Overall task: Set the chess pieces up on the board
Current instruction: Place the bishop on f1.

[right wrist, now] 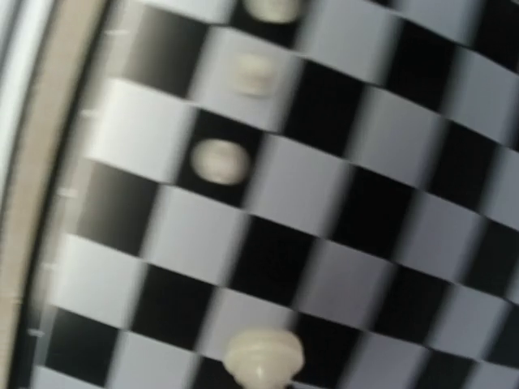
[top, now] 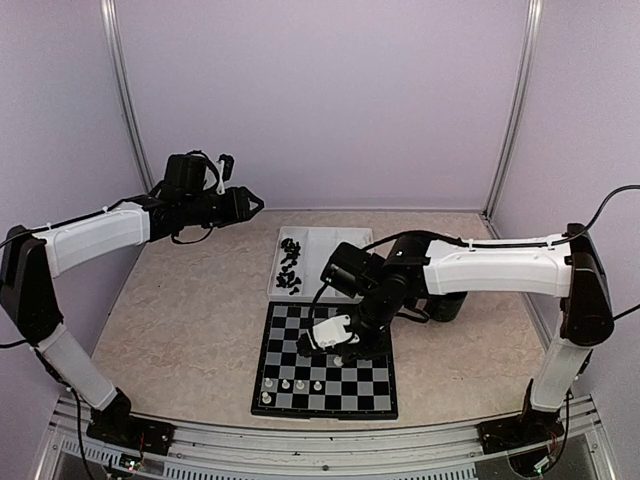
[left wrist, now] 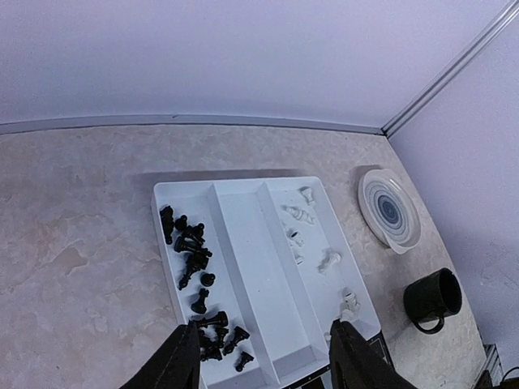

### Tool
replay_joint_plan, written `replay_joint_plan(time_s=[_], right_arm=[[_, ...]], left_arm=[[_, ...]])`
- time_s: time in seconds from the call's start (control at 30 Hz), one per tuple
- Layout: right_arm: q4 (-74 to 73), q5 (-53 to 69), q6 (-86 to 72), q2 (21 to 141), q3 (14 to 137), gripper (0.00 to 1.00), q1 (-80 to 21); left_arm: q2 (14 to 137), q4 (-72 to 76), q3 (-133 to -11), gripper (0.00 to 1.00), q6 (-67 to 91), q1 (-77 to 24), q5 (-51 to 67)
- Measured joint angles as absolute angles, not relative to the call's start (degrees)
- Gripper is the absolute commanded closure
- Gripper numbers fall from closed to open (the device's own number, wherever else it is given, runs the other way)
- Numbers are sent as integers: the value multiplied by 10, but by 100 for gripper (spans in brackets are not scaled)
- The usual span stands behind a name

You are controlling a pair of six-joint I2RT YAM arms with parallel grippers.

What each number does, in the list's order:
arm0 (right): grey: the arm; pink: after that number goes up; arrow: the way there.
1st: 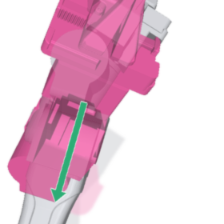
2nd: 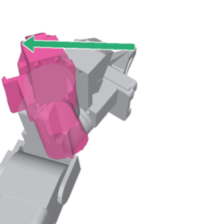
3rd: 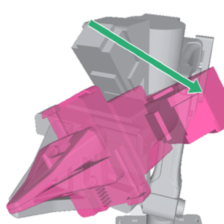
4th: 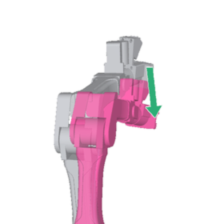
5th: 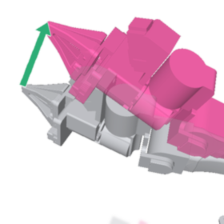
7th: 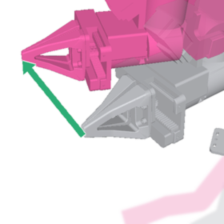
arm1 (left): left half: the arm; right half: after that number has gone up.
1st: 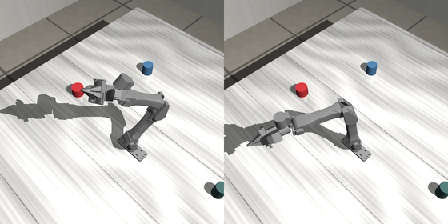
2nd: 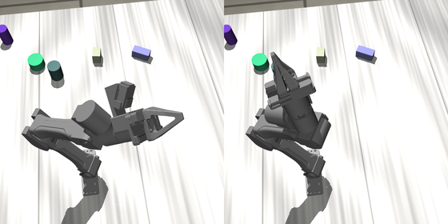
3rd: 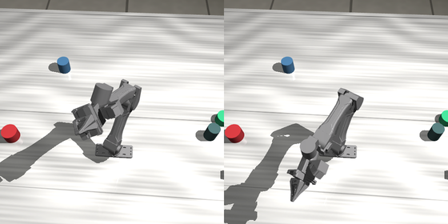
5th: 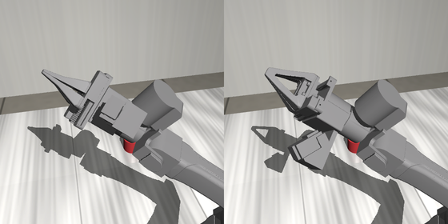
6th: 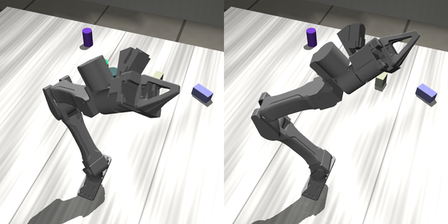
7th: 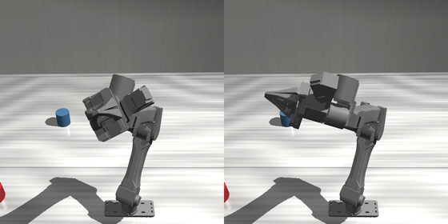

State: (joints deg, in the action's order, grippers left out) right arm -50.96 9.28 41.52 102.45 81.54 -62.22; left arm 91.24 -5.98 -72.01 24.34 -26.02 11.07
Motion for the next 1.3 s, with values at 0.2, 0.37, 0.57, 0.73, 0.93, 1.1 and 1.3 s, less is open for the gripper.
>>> replay_joint_plan(time_s=[0.2, 0.37, 0.57, 0.73, 0.93, 1.1, 1.3], right_arm=[[-544, 51, 412, 1053, 815, 95, -697], [-570, 6, 407, 1081, 806, 94, -745], [-584, -23, 398, 1084, 802, 93, -771], [-585, -48, 394, 1089, 800, 92, -772], [-583, -64, 393, 1097, 800, 89, -772], [-579, -65, 392, 1099, 800, 87, -772], [-575, -62, 389, 1105, 808, 84, -772]], left_arm=[[908, -65, -720, 45, 239, -250, 114], [901, -65, -720, 45, 239, -250, 117], [890, -65, -717, 45, 240, -250, 118], [888, -65, -716, 45, 240, -250, 121], [888, -65, -716, 45, 242, -250, 129], [888, -65, -716, 45, 242, -250, 132], [888, -65, -716, 45, 242, -250, 134]])
